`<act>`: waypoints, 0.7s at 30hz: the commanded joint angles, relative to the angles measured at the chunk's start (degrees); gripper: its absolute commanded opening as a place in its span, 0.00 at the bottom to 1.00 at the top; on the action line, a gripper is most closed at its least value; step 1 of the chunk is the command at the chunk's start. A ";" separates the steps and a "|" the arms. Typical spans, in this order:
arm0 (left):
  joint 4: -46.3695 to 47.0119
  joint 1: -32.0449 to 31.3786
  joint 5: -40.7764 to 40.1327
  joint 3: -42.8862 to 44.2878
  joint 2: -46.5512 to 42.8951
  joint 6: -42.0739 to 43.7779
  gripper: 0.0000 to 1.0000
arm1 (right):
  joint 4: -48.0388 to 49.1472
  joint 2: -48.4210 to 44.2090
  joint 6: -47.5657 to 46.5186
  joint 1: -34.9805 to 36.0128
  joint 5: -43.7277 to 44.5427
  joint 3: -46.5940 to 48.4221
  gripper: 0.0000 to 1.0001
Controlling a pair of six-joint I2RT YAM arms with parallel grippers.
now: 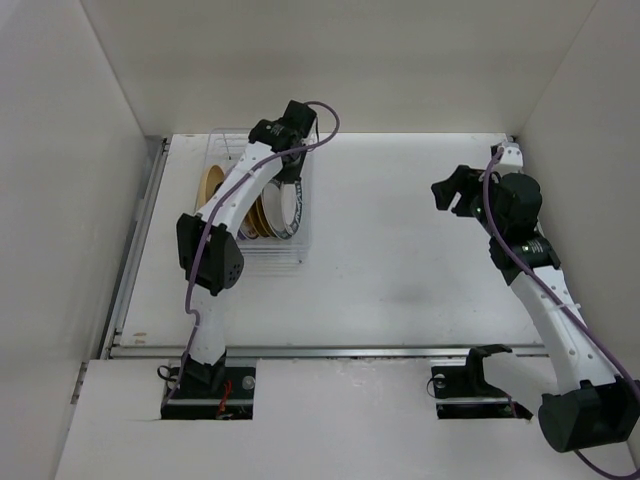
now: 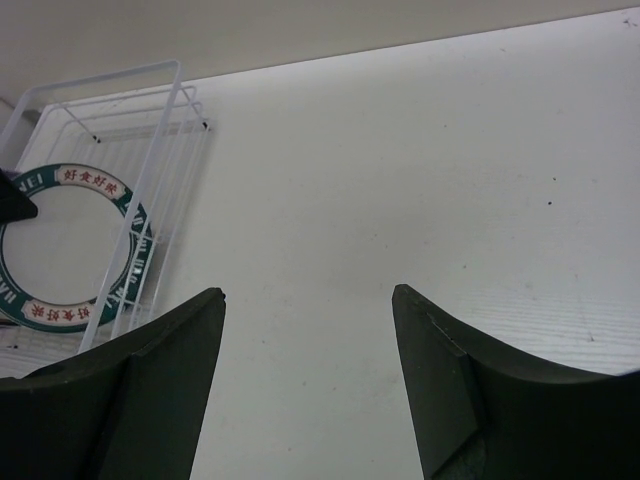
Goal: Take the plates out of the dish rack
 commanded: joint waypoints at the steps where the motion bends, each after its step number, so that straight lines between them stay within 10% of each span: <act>1: -4.20 0.31 -5.53 6.07 -4.93 2.18 0.00 | 0.40 -0.75 -0.34 -0.28 -2.58 0.80 0.73; 15: 1.25 0.31 1.91 8.46 -16.88 2.27 0.00 | 3.98 9.52 -2.20 -0.28 -35.26 6.51 0.93; 21: -1.99 2.24 41.44 6.70 -15.67 2.08 0.00 | 16.29 14.11 7.74 0.33 -39.58 5.20 0.96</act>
